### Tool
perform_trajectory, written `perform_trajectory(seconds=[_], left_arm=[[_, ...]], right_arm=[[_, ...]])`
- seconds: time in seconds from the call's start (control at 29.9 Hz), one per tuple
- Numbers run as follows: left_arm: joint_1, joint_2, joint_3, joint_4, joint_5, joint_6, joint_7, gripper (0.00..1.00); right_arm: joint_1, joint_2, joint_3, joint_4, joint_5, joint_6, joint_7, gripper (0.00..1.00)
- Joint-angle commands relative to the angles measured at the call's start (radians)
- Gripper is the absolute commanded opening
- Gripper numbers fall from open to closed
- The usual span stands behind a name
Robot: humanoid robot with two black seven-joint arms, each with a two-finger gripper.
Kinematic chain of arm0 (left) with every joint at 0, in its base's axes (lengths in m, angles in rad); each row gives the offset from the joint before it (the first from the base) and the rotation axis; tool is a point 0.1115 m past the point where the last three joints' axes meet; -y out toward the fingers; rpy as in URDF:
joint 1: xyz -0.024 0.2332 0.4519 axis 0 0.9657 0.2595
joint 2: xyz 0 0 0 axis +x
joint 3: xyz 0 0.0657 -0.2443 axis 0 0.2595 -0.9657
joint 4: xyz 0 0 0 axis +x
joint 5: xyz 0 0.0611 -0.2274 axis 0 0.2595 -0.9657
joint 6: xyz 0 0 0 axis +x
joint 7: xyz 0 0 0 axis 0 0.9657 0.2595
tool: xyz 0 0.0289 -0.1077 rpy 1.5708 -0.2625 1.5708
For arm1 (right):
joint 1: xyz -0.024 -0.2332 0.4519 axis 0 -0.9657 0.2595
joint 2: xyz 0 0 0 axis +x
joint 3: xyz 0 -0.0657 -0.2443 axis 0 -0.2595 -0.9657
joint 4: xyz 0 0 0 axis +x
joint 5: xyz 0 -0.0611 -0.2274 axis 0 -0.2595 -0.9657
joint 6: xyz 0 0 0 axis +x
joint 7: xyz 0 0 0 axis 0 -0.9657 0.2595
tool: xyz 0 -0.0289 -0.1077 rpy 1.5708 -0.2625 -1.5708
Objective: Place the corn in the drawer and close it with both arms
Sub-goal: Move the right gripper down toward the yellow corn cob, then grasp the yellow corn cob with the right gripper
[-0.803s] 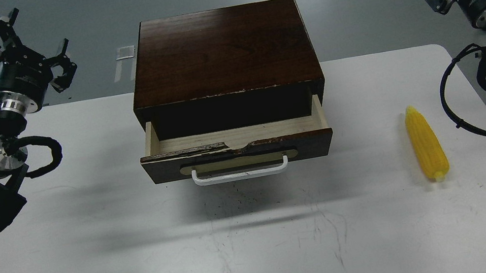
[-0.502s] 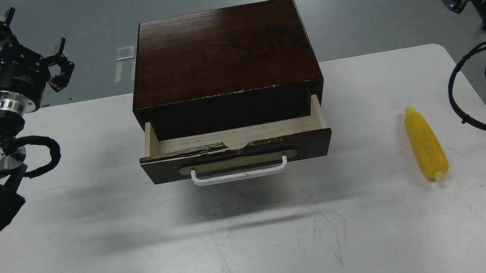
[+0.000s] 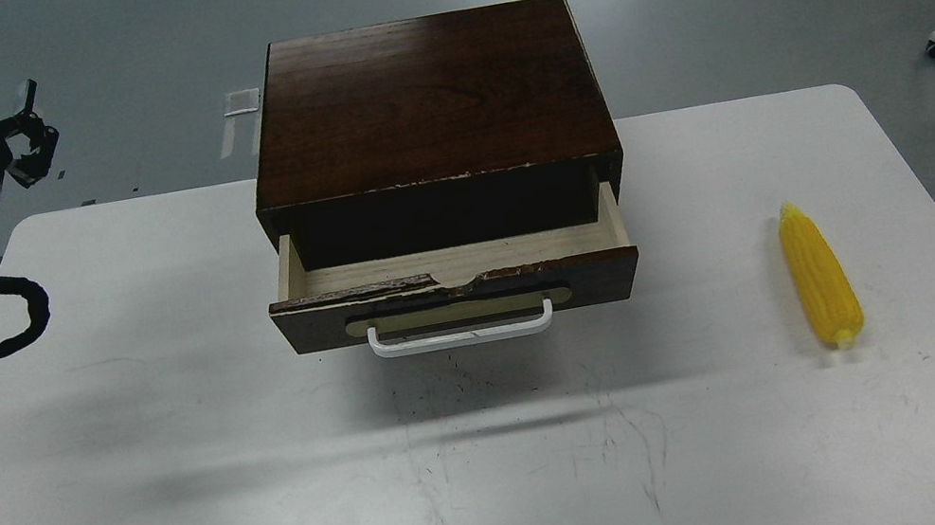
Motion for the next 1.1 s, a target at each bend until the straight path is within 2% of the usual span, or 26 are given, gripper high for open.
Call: perform_trajectory(seconds=[0.0, 0.17, 0.23, 0.37, 0.5, 0.67, 0.77, 0.84, 0.94, 1.07], left_arm=[[0.0, -0.001, 0.001, 0.0, 0.0, 0.0, -0.001, 0.98], [-0.003, 0.008, 0.003, -0.005, 0.0, 0.0, 0.004, 0.98], [-0.005, 0.008, 0.003, -0.005, 0.0, 0.0, 0.004, 0.98], [-0.002, 0.023, 0.003, -0.005, -0.001, 0.0, -0.001, 0.98], [-0.003, 0.036, 0.001, -0.005, -0.001, 0.0, -0.001, 0.98], [-0.014, 0.034, -0.002, -0.006, 0.0, 0.0, 0.001, 0.98], [-0.017, 0.034, 0.001, -0.006, 0.0, 0.0, 0.004, 0.98], [-0.017, 0.036, 0.003, -0.008, 0.0, 0.0, 0.004, 0.98], [-0.015, 0.037, 0.004, -0.009, 0.0, 0.0, 0.004, 0.98], [-0.015, 0.039, 0.004, -0.008, 0.0, 0.0, 0.003, 0.98]], right_arm=[[0.146, -0.033, -0.195, 0.011, -0.07, 0.003, -0.049, 1.0], [0.261, -0.029, -0.385, 0.032, -0.239, -0.003, -0.047, 1.0], [0.287, -0.027, -0.407, 0.055, -0.327, -0.003, -0.046, 1.0], [0.341, -0.032, -0.427, 0.15, -0.67, -0.002, -0.046, 1.0], [0.332, -0.043, -0.441, 0.265, -0.85, 0.0, -0.059, 1.0], [0.31, -0.125, -0.553, 0.474, -0.884, -0.011, -0.163, 1.0], [0.26, -0.161, -0.581, 0.568, -0.892, -0.028, -0.202, 1.0], [0.214, -0.196, -0.588, 0.637, -0.897, -0.048, -0.254, 1.0], [0.159, -0.208, -0.588, 0.669, -0.897, -0.084, -0.271, 1.0], [0.051, -0.202, -0.587, 0.68, -0.898, -0.114, -0.271, 1.0]])
